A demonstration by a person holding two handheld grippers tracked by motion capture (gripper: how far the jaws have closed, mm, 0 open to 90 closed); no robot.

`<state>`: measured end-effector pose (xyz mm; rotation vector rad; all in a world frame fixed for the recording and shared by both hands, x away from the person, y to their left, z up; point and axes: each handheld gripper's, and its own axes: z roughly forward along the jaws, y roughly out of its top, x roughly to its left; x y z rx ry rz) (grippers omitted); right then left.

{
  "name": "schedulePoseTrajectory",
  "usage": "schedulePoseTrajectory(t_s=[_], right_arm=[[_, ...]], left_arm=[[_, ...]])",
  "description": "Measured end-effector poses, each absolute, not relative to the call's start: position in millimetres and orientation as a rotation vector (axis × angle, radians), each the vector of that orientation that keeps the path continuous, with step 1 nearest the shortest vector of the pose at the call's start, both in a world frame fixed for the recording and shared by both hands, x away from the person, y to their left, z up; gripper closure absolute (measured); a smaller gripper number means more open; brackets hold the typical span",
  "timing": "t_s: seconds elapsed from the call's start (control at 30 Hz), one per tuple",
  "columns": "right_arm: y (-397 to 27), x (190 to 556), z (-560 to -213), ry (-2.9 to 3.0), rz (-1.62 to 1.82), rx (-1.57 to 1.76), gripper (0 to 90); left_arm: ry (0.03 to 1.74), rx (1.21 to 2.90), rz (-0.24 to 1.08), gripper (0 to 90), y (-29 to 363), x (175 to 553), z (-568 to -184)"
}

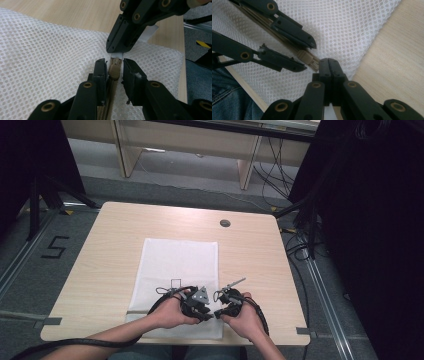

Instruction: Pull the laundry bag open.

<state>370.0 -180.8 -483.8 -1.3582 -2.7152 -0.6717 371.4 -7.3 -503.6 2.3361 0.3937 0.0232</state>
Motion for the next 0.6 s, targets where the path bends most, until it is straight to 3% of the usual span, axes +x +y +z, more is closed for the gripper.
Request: schedulePoseTrajectory(t_s=[0.37, 0.6], right_arm=[[-181.9, 370.5, -484.0, -2.708, -0.681, -1.353, 90.0], [-182.9, 371.4, -484.7, -2.714, -0.691, -1.34, 90.0]], left_arm=[[0.248, 2.399, 0.129, 76.3, -11.3, 366.1, -497.9], [0.261, 2.384, 0.109, 76.9, -13.3, 367.2, -499.1]])
